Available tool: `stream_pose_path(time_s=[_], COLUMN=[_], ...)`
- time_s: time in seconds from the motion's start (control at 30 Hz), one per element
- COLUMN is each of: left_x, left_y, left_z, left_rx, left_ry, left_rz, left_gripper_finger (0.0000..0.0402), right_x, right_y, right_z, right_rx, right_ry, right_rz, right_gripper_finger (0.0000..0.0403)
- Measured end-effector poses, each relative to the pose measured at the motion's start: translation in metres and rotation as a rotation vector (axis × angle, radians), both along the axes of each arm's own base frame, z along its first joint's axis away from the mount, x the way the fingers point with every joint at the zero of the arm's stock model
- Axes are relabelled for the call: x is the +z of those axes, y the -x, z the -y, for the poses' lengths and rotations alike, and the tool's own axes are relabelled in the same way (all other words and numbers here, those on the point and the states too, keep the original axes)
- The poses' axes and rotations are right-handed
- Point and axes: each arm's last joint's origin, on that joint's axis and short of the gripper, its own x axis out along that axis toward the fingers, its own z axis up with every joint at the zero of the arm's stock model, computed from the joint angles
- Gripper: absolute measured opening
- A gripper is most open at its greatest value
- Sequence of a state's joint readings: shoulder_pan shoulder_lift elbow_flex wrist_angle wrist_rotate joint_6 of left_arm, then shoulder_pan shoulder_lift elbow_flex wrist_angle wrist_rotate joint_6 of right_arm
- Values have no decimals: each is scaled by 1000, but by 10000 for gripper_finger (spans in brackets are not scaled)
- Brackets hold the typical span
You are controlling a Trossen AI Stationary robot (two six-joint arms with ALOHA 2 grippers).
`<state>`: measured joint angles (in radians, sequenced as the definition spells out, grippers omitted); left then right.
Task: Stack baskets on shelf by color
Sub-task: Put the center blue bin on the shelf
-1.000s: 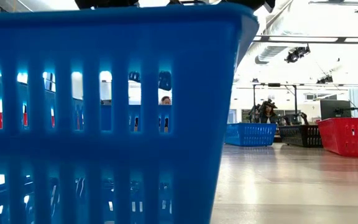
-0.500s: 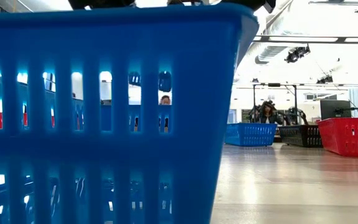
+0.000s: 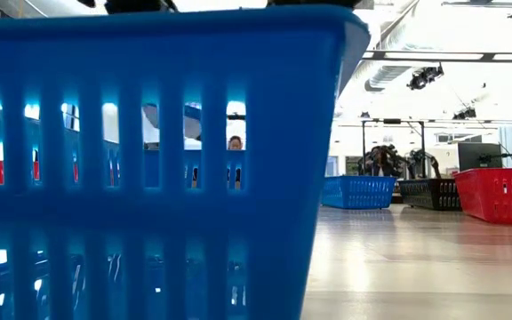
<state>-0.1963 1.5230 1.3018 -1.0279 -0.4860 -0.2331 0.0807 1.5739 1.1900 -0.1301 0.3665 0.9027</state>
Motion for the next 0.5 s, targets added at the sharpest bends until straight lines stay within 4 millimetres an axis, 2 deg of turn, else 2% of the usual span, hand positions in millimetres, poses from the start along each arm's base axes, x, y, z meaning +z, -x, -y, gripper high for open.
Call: stream_pose_path(time_s=[0.17,0.33,0.5], left_x=[23,48,52], left_y=[27,56,88], left_z=[-8,-22,-41], left_rx=[47,98,152], left_ry=[-53,-99,-130], left_rz=[25,139,223], left_gripper_finger=[0,0,0], right_x=[21,40,53], right_y=[13,26,35], right_z=[1,2,5], right_rx=[37,74,86], right_ry=[69,151,213], right_rz=[40,62,87], right_gripper_finger=[142,142,142])
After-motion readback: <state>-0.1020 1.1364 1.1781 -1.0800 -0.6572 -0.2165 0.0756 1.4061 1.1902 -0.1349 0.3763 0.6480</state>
